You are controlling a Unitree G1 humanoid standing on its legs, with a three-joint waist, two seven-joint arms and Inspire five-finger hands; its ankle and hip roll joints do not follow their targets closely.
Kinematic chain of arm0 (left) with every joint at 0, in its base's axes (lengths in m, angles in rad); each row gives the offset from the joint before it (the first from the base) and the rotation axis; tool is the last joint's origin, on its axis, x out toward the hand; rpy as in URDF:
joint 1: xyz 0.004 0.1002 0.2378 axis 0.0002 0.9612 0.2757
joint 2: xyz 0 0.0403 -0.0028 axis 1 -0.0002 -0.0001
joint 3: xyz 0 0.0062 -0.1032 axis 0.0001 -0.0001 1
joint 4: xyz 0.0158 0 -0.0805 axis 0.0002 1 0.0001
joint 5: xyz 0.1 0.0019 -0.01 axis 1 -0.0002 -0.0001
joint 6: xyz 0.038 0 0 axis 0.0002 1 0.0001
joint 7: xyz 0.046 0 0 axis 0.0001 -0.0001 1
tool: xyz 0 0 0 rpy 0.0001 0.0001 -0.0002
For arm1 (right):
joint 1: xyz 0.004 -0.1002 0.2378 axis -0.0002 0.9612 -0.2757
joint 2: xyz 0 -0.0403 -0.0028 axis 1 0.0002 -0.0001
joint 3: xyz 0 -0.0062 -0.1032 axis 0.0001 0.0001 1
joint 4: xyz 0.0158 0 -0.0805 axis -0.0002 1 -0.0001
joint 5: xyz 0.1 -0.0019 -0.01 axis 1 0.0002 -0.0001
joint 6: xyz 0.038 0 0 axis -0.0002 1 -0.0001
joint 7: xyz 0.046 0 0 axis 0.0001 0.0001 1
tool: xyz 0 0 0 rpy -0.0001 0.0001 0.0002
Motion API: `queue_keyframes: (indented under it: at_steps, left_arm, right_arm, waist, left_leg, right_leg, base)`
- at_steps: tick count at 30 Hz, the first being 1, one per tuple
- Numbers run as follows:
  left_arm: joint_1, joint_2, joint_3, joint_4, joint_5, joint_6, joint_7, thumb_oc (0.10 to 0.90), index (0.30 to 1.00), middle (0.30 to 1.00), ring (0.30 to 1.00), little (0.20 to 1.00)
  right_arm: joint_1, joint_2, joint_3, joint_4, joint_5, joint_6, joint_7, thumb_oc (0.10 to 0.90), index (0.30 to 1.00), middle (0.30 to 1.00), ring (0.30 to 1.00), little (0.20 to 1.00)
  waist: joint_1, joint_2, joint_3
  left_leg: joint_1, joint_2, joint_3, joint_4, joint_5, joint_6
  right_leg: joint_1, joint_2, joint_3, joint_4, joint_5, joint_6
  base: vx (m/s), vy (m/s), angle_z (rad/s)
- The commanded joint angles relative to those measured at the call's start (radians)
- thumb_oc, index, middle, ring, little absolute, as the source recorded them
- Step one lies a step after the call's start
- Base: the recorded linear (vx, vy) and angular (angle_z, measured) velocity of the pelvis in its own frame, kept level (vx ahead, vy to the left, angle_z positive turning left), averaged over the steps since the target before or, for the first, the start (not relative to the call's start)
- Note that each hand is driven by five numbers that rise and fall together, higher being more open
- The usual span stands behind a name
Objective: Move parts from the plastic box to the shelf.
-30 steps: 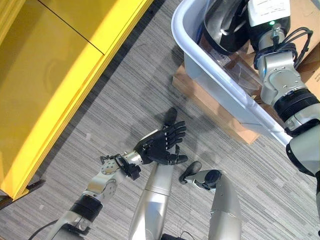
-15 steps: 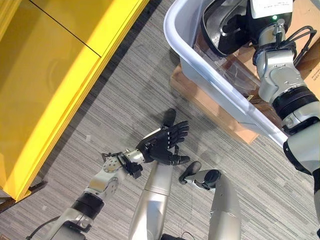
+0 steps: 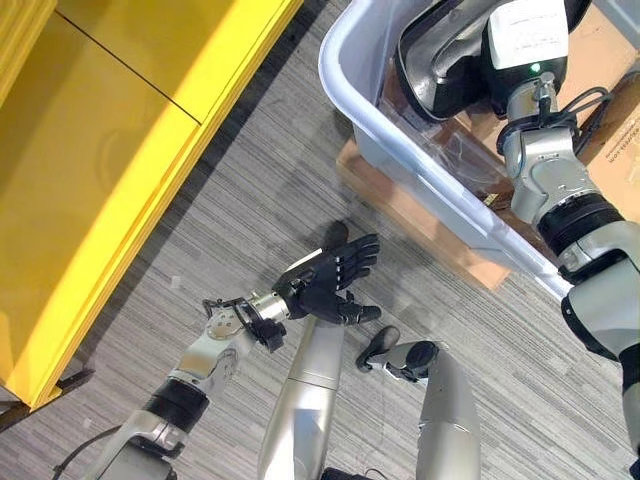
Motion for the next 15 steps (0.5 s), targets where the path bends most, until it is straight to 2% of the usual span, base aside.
queue_keyframes:
  at_steps: [1, 6, 10, 12, 15]
  left_arm:
    - [-0.015, -0.083, -0.026, -0.068, 0.015, -0.051, -0.046, 0.900, 1.000, 1.000, 1.000, 1.000]
    - [-0.007, -0.084, -0.018, -0.082, 0.035, -0.022, -0.041, 0.900, 1.000, 1.000, 1.000, 1.000]
    - [-0.002, -0.086, -0.015, -0.088, 0.028, -0.025, -0.047, 0.900, 1.000, 1.000, 1.000, 1.000]
    - [-0.002, -0.086, -0.011, -0.107, 0.034, -0.004, -0.048, 0.900, 1.000, 1.000, 1.000, 1.000]
    - [0.009, -0.083, -0.014, -0.116, 0.042, -0.015, -0.031, 0.900, 1.000, 1.000, 1.000, 1.000]
  right_arm:
    - [0.100, 0.025, 0.000, -0.007, 0.034, -0.060, -0.016, 0.400, 0.300, 0.300, 0.300, 0.300]
    - [0.143, 0.030, -0.035, -0.063, 0.034, -0.092, -0.022, 0.400, 0.300, 0.300, 0.300, 0.300]
    - [0.169, 0.034, -0.048, -0.109, 0.022, -0.093, -0.023, 0.400, 0.300, 0.300, 0.300, 0.300]
    - [0.190, 0.031, -0.071, -0.133, 0.031, -0.098, -0.025, 0.400, 0.300, 0.300, 0.300, 0.300]
    - [0.238, 0.022, -0.103, -0.157, 0.029, -0.135, -0.043, 0.400, 0.300, 0.300, 0.300, 0.300]
  waist:
    - [0.000, 0.035, 0.000]
    - [-0.011, 0.021, 0.000]
    - [-0.019, 0.015, 0.000]
    - [-0.024, 0.011, 0.000]
    - [-0.032, -0.002, 0.000]
  left_leg:
    - [0.058, 0.006, 0.090, -0.115, -0.027, 0.063]
    - [0.135, 0.014, 0.106, -0.141, -0.035, 0.061]
    - [0.182, 0.021, 0.119, -0.154, -0.040, 0.058]
    - [0.220, 0.023, 0.126, -0.172, -0.039, 0.055]
    - [0.284, 0.025, 0.134, -0.203, -0.040, 0.051]
  right_leg:
    - [0.044, 0.041, -0.003, 0.060, 0.074, 0.039]
    - [0.104, 0.046, 0.012, 0.019, 0.079, 0.044]
    - [0.145, 0.049, 0.023, -0.006, 0.080, 0.044]
    - [0.177, 0.047, 0.029, -0.024, 0.084, 0.048]
    - [0.244, 0.049, 0.035, -0.070, 0.098, 0.055]
  base:
    - [-0.01, -0.055, -0.02]
    - [-0.01, -0.039, 0.00]
    - [-0.01, 0.002, -0.05]
    - [-0.01, 0.007, -0.14]
    - [-0.01, -0.001, -0.09]
